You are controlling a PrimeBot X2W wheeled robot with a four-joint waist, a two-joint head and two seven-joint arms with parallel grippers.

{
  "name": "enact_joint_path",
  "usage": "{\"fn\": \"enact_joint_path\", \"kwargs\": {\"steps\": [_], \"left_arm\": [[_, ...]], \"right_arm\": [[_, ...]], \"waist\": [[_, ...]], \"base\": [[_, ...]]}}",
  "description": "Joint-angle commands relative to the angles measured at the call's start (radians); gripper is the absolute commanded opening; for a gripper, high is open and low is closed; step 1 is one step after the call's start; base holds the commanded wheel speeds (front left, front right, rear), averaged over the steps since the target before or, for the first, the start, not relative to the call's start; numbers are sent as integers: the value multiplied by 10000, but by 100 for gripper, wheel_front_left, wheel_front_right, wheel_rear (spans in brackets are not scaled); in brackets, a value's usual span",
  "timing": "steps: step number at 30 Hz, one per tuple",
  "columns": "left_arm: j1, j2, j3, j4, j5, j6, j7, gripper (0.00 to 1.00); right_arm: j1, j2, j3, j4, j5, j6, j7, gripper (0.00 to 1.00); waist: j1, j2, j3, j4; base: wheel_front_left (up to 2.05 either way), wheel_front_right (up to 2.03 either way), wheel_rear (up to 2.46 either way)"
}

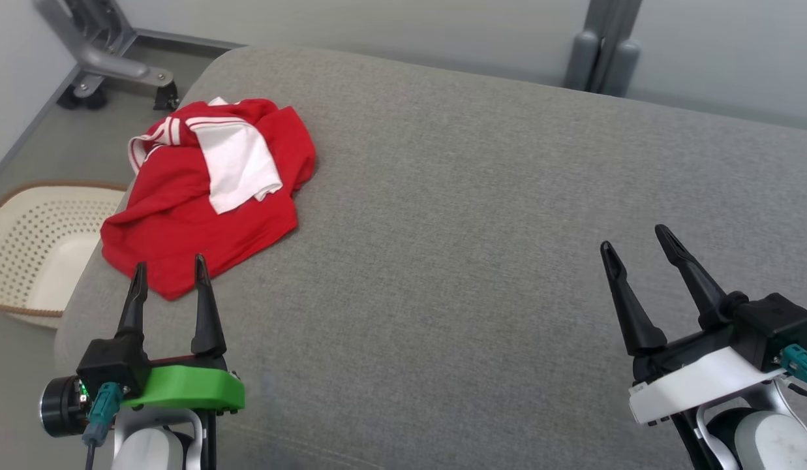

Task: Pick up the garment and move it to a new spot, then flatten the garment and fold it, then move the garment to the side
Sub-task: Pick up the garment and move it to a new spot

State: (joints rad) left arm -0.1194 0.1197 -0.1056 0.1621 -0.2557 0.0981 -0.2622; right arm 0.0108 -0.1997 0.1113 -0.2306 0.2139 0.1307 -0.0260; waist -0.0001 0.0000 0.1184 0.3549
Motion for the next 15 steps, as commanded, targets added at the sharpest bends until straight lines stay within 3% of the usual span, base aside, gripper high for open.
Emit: {"fn": "enact_joint_path", "kwargs": {"steps": [1,10,15], "left_arm": [[-217,-67,66,-63,41,-73,-29,100],[-1397,-442,484,469,-157,-547,-30,100],[-2920,-561,559,2268,-535,-1048,-18,100]], "right_arm": [[-165,-67,-9,-107,-98,1,57,100],[-1022,-345,-20,-738,-197,1,509,100],[-1640,-457,-31,-977,-337,1,664,100]], "waist": [[1,0,536,637],[1,0,2136,382],[1,0,3344,67]], "base": [[0,0,0],[0,0,0],[0,0,0]]}}
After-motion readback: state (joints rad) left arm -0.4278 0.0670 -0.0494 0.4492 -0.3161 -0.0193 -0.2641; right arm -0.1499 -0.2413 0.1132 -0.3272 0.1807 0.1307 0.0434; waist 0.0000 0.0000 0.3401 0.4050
